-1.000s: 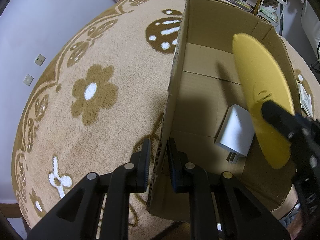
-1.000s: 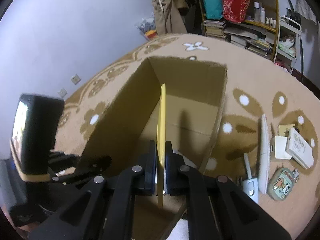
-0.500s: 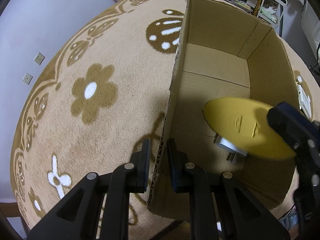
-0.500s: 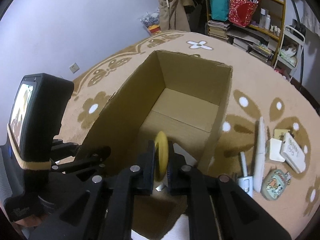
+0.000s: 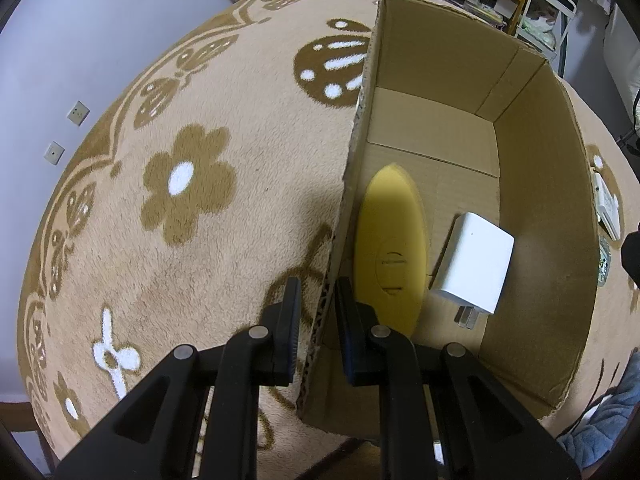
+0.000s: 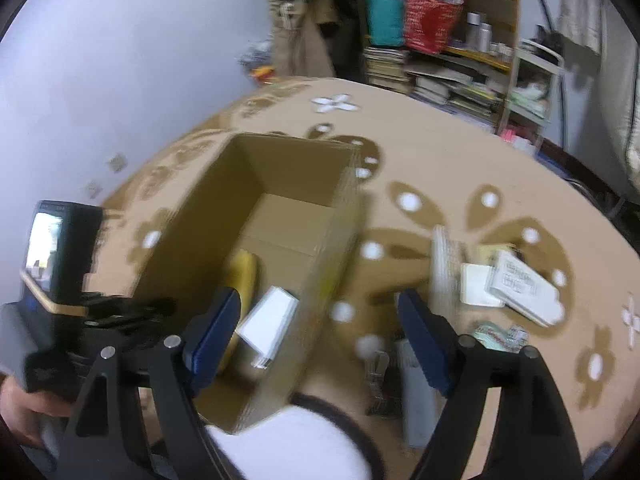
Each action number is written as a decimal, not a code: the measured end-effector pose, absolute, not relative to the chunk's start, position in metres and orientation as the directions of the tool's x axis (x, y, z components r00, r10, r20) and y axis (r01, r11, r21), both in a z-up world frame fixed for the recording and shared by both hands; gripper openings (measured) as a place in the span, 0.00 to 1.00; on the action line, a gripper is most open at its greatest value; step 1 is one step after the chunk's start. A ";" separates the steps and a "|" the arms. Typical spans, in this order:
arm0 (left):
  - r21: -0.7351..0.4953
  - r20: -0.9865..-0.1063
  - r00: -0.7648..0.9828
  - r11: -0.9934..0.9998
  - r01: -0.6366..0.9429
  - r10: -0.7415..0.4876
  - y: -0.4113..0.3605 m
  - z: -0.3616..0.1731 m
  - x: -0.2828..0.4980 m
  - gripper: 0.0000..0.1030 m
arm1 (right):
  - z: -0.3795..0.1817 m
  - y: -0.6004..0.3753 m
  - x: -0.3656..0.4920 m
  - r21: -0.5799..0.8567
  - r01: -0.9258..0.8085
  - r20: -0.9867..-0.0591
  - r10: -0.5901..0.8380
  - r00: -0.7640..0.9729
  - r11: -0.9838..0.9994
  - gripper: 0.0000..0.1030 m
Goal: Organize rigid objects
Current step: 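Carry the yellow remote into the box and release it beside the charger, then move the right gripper to the key bunch and grasp it, then carry the keys into the box and open the right gripper, then move the right gripper to the light-blue power bank and grasp it, then carry the light-blue power bank into the box and open the right gripper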
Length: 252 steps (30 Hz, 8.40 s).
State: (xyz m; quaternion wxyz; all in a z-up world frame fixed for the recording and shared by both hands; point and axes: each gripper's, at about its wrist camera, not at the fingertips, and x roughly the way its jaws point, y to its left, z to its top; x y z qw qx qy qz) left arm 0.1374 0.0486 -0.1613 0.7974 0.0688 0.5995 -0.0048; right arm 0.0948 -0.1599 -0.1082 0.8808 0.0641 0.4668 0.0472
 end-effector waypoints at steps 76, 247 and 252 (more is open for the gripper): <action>0.117 -0.959 0.268 0.988 0.098 0.087 0.047 -0.164 0.138 0.16 | -0.130 -0.193 0.099 0.312 0.058 -0.823 0.239 0.516 0.948 0.18; 0.111 -0.960 0.266 0.990 0.086 0.085 0.048 -0.162 0.134 0.14 | -0.120 -0.111 0.079 0.249 -0.180 -0.715 0.306 0.629 0.952 0.28; 0.113 -0.960 0.267 0.990 0.086 0.086 0.048 -0.162 0.134 0.14 | -0.126 -0.105 0.080 0.231 -0.193 -0.743 0.301 0.598 0.954 0.28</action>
